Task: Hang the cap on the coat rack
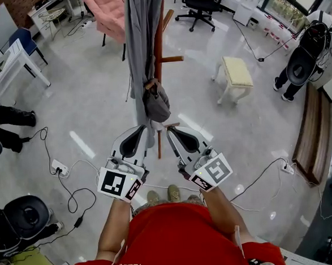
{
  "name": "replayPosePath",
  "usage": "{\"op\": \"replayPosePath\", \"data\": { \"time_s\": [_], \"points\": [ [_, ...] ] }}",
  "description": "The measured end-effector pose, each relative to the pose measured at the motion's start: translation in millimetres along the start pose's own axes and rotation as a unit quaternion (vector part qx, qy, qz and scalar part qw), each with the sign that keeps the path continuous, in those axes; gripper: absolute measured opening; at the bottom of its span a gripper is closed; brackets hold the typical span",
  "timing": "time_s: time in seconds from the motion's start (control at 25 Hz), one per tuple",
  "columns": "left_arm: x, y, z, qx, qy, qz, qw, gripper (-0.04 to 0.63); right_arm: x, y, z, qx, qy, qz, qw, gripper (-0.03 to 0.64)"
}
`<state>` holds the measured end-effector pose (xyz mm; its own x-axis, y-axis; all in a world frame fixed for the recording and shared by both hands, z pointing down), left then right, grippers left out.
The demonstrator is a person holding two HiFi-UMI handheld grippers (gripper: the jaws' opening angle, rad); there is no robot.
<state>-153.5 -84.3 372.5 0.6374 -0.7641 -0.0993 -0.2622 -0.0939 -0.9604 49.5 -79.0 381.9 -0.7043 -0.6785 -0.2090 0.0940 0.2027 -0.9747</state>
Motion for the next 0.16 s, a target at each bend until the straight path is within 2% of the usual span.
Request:
{"op": "replayPosePath", "data": {
  "time_s": [0.16],
  "points": [
    [-4.1,-3.2,-1.7,-0.001,0.000,0.001,1.0000,0.009,0.0,-4.0,-3.7,-0.002,0.002,-0.003,1.000,0.023]
  ]
}}
Point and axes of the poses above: the fingertips, and each gripper's own axes: x forward along the fingers, z to its right, y out of its top, the point moved 10 cm from there along -x, backward along the fingers, and after that the axes turned 10 degrees about -x, right-handed, at the moved point
